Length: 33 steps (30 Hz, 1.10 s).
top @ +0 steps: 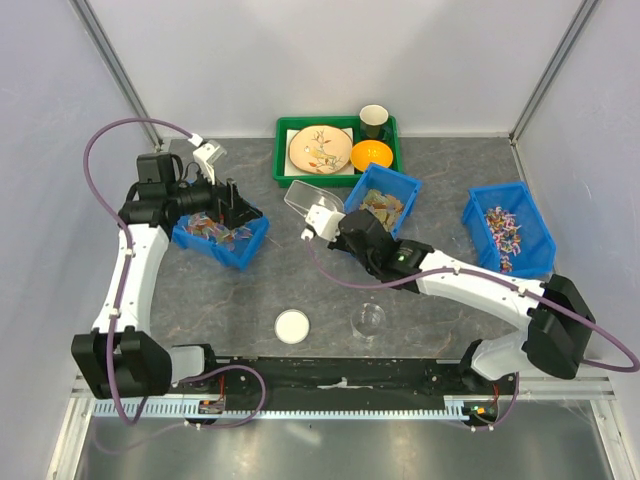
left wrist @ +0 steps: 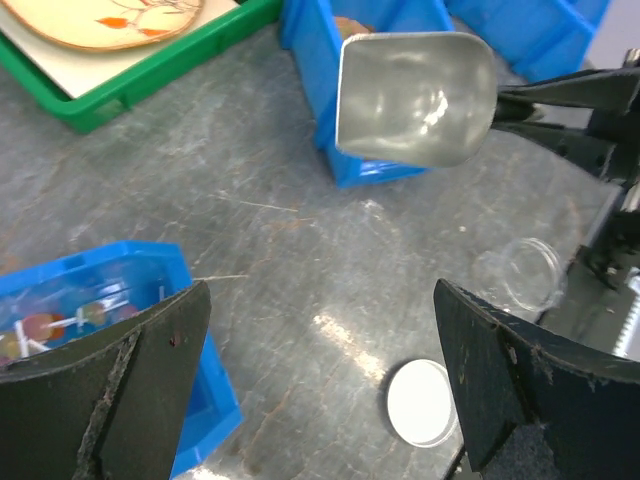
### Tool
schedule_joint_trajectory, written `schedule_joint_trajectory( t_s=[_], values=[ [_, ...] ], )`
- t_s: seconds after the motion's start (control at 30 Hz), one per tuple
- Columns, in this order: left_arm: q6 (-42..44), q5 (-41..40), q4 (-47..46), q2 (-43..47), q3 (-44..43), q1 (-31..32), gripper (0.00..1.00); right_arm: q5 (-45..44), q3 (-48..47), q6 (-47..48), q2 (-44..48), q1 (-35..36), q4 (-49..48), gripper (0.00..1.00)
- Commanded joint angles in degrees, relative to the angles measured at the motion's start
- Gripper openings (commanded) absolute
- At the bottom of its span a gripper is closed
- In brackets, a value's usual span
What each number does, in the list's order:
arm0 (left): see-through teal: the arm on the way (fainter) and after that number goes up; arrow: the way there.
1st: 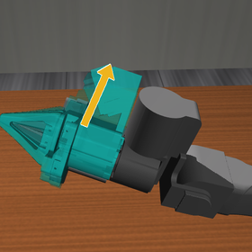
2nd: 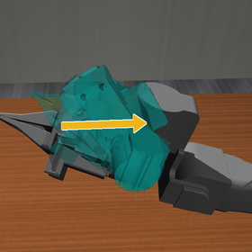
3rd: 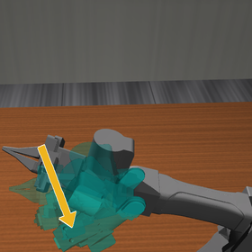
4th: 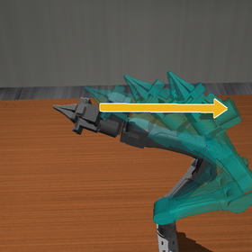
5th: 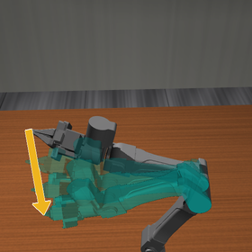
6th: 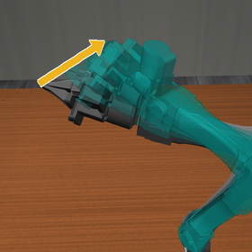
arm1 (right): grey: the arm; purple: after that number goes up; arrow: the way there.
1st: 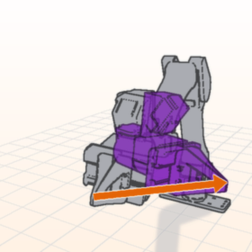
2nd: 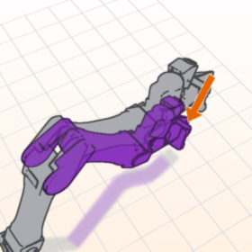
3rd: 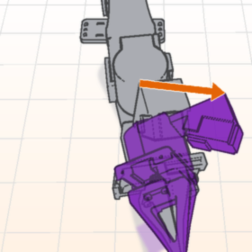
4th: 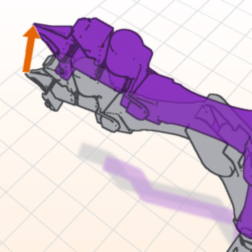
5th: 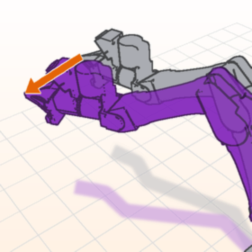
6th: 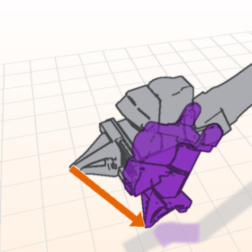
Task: Pack the candies
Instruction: Pick up the spatula from the center of the board.
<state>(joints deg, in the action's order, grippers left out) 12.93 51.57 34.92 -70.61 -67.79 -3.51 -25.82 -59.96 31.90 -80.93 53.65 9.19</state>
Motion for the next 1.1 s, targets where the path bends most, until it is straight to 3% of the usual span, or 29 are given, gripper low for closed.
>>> schedule_joint_trajectory(
  t_s=[0.0,0.37,0.83,1.07],
  values=[
    [-1.15,8.37,4.02,-2.34,-4.63,-0.18,0.99,-5.29,0.46,5.54,2.88,1.11,-7.25,0.00],
    [-2.03,13.20,7.53,-7.35,-8.41,1.22,0.99,-7.22,1.69,8.44,3.40,3.74,-10.77,0.00],
    [-2.47,11.45,7.62,-12.18,-11.22,5.35,0.99,-7.75,2.31,9.67,5.16,9.19,-10.77,0.00],
    [-3.09,9.86,7.71,-14.91,-11.93,8.25,0.88,-7.31,1.87,9.76,4.64,11.12,-11.03,0.00]
  ],
)
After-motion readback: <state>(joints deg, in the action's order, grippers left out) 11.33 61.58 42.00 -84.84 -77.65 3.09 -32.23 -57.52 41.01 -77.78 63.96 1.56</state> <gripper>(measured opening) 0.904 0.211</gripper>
